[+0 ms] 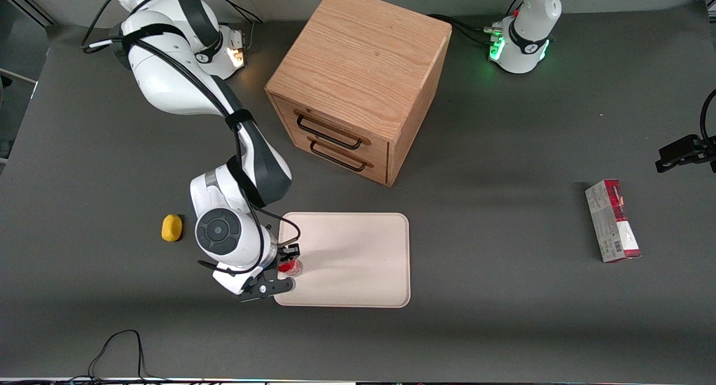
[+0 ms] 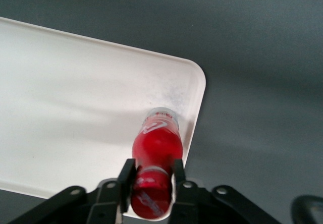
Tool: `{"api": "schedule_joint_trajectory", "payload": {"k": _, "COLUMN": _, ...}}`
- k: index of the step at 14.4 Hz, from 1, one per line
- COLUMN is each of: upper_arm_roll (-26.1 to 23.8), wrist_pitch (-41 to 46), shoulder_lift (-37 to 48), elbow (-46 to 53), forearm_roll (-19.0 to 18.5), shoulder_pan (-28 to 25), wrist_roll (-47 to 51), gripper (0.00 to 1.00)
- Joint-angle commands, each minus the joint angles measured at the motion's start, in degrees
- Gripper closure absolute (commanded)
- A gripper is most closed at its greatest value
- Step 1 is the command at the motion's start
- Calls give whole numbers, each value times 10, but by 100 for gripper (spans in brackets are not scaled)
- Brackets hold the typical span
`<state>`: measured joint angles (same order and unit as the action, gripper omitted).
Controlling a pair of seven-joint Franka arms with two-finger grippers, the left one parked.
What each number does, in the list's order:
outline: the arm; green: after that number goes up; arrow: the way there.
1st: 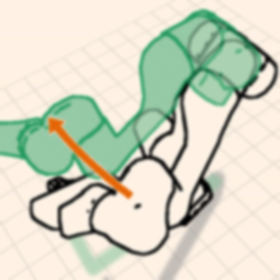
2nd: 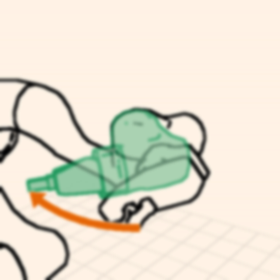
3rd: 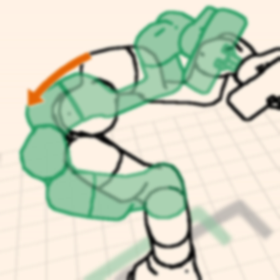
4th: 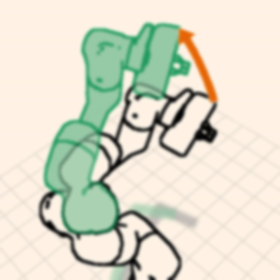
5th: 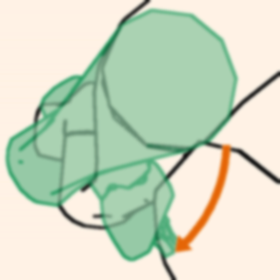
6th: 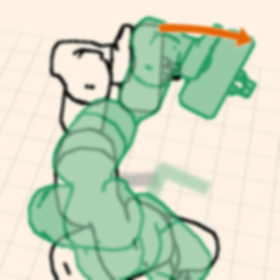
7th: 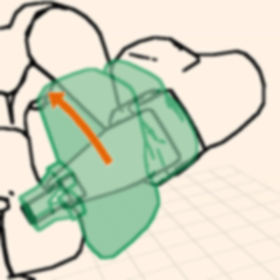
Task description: Place coke bottle on tray
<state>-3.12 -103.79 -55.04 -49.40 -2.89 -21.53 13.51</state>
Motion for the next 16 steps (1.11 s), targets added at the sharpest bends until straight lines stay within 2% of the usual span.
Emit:
{"api": "schedule_joint_trajectory", "payload": {"k": 1, "upper_arm_roll": 3, "wrist_pitch": 4, "shoulder_lift": 8, "elbow": 8, "forearm_roll": -9, "shoulder_pan": -4, "wrist_roll": 14, "gripper": 0}}
{"api": "schedule_joint_trajectory", "payload": {"k": 5, "upper_arm_roll": 5, "wrist_pitch": 110, "shoulder_lift": 76, "elbow": 8, "forearm_roll": -8, "shoulder_pan": -5, "wrist_roll": 18, "gripper": 0}}
{"api": "schedule_joint_trajectory", "payload": {"k": 9, "upper_arm_roll": 10, "wrist_pitch": 254, "shoulder_lift": 159, "elbow": 5, "forearm_roll": -10, "shoulder_pan": 0, "wrist_roll": 14, "gripper": 0}}
{"api": "schedule_joint_trajectory", "payload": {"k": 11, "upper_arm_roll": 35, "wrist_pitch": 303, "shoulder_lift": 191, "elbow": 2, "forearm_roll": -10, "shoulder_pan": 1, "wrist_roll": 6, "gripper": 0}}
{"api": "schedule_joint_trajectory", "payload": {"k": 13, "upper_arm_roll": 64, "wrist_pitch": 312, "shoulder_lift": 234, "elbow": -41, "forearm_roll": -9, "shoulder_pan": 1, "wrist_roll": -22, "gripper": 0}}
{"api": "schedule_joint_trajectory", "payload": {"k": 16, "upper_arm_roll": 121, "wrist_pitch": 273, "shoulder_lift": 303, "elbow": -140, "forearm_roll": -1, "shoulder_pan": 2, "wrist_roll": -84, "gripper": 0}}
